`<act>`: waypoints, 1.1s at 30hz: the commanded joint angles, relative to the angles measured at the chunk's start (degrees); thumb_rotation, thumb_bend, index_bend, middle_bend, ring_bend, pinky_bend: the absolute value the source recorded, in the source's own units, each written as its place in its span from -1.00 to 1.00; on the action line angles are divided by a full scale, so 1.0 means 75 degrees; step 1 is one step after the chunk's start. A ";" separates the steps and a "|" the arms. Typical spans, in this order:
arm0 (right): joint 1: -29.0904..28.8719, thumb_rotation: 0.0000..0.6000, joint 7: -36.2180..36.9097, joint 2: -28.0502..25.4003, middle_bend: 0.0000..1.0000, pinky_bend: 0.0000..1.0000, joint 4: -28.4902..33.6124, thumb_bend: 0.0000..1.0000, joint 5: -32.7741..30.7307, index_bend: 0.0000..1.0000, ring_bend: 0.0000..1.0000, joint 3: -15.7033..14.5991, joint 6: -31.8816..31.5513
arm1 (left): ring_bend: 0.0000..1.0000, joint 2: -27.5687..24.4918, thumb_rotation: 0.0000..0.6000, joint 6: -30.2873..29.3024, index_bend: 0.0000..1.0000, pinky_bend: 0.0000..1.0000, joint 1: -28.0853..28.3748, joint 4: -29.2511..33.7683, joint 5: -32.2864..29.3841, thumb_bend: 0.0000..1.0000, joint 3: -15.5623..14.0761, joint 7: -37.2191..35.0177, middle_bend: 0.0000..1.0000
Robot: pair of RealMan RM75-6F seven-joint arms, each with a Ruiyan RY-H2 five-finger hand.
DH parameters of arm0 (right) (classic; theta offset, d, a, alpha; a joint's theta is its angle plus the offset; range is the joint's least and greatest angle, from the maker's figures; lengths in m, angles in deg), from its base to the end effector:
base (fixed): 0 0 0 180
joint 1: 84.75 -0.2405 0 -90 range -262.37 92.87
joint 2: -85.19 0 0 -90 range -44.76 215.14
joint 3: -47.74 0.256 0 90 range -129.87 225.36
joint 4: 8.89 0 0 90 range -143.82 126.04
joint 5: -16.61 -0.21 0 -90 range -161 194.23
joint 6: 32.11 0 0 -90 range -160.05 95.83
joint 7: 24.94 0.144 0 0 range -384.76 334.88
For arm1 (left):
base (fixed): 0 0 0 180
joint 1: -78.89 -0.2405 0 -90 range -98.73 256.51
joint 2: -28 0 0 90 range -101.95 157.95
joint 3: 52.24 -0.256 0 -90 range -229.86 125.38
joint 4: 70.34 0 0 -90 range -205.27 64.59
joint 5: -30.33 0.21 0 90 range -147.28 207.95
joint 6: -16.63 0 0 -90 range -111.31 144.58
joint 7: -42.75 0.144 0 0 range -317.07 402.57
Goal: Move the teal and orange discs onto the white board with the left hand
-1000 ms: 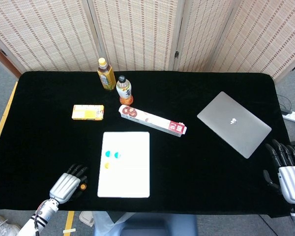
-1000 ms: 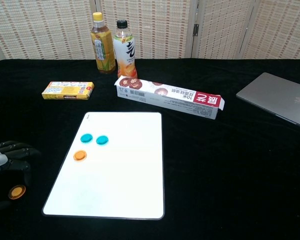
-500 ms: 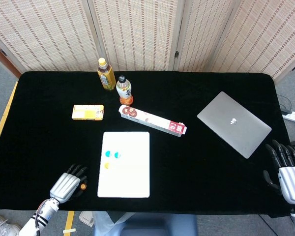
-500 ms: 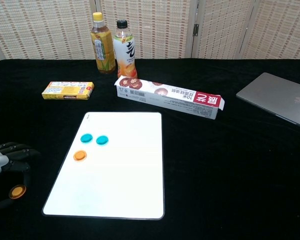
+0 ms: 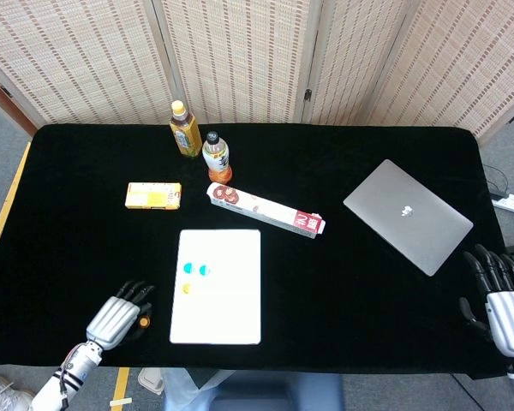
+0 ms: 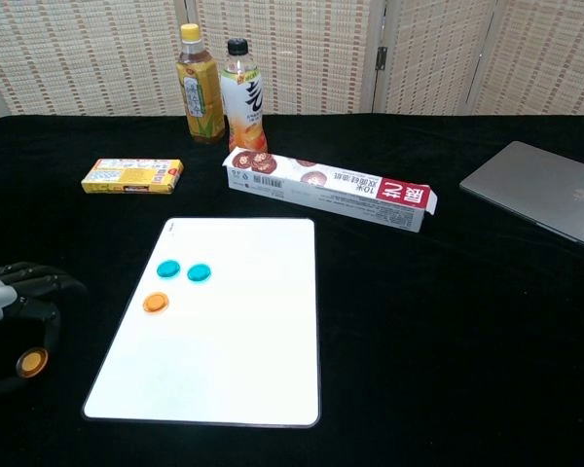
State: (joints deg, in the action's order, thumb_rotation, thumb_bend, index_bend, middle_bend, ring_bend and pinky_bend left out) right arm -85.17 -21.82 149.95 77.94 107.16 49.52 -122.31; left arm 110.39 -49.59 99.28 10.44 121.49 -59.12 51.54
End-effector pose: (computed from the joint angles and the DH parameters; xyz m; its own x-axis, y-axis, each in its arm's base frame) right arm -0.3270 -0.1528 0.1689 0.4267 0.0372 0.9036 -0.9039 -0.0164 0.4275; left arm -0.2754 0.2080 0.0033 0.5560 0.3228 0.7659 0.8083 -0.4247 -0.4078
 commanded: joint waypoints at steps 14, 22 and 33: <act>-0.0017 1.00 0.0103 -0.0048 -1.00 -1.00 -0.0074 -0.05 -0.0046 -1.00 -1.00 0.0051 0.0004 | -0.98 -0.0117 1.00 0.1113 0.02 -1.00 0.1333 0.1329 -0.0430 -0.23 0.1143 0.0573 -0.70; 0.0012 1.00 0.0093 -0.0031 -1.00 -1.00 -0.0077 -0.05 -0.0081 -1.00 -1.00 0.0038 0.0006 | -0.99 0.0448 1.00 0.2060 0.02 -1.00 0.2027 0.1247 -0.1368 -0.23 0.1595 0.1147 -0.70; 0.0012 1.00 0.0052 -0.0050 -1.00 -1.00 -0.0041 -0.05 -0.0115 -1.00 -1.00 0.0042 0.0042 | -0.99 0.0967 1.00 0.2422 0.00 -1.00 0.2497 0.0886 -0.2453 -0.23 0.1809 0.1970 -0.70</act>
State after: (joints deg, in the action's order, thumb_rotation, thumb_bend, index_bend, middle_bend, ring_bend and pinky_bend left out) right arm -85.08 -21.43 149.58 77.63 106.30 49.83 -121.99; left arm 117.24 -31.67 117.62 17.46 103.71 -45.67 65.86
